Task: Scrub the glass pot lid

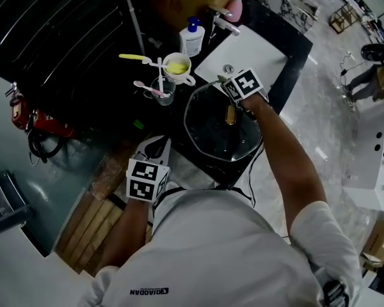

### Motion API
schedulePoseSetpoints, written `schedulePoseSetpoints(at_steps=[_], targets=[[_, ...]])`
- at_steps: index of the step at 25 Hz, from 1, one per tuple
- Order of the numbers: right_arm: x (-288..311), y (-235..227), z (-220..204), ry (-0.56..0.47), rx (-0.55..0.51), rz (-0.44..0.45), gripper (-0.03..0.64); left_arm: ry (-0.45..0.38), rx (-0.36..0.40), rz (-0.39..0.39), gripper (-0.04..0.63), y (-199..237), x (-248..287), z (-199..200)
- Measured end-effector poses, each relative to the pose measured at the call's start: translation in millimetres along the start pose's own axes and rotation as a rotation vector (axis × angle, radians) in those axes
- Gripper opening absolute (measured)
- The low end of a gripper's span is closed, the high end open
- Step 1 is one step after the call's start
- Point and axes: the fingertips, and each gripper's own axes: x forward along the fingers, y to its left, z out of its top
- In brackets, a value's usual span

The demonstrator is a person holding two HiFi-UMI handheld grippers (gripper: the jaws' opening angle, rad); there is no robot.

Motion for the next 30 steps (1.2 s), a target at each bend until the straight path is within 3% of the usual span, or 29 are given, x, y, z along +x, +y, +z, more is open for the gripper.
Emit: schedulePoseSetpoints(at_steps=[9, 19, 30], targets=[[11, 40, 15, 0.047, -0.142, 0.034, 0.094, -0.002, 0.016, -0.001, 0.018, 12, -9, 1], [14, 97, 25, 0.057, -0.48, -0.024, 0.095, -0.002, 0.016, -0.007, 0.018, 16, -15, -8], [11, 136, 17, 0.032, -0.606, -0.031, 0.095, -0.003, 0.004, -0.003, 0.018, 10, -23, -14]])
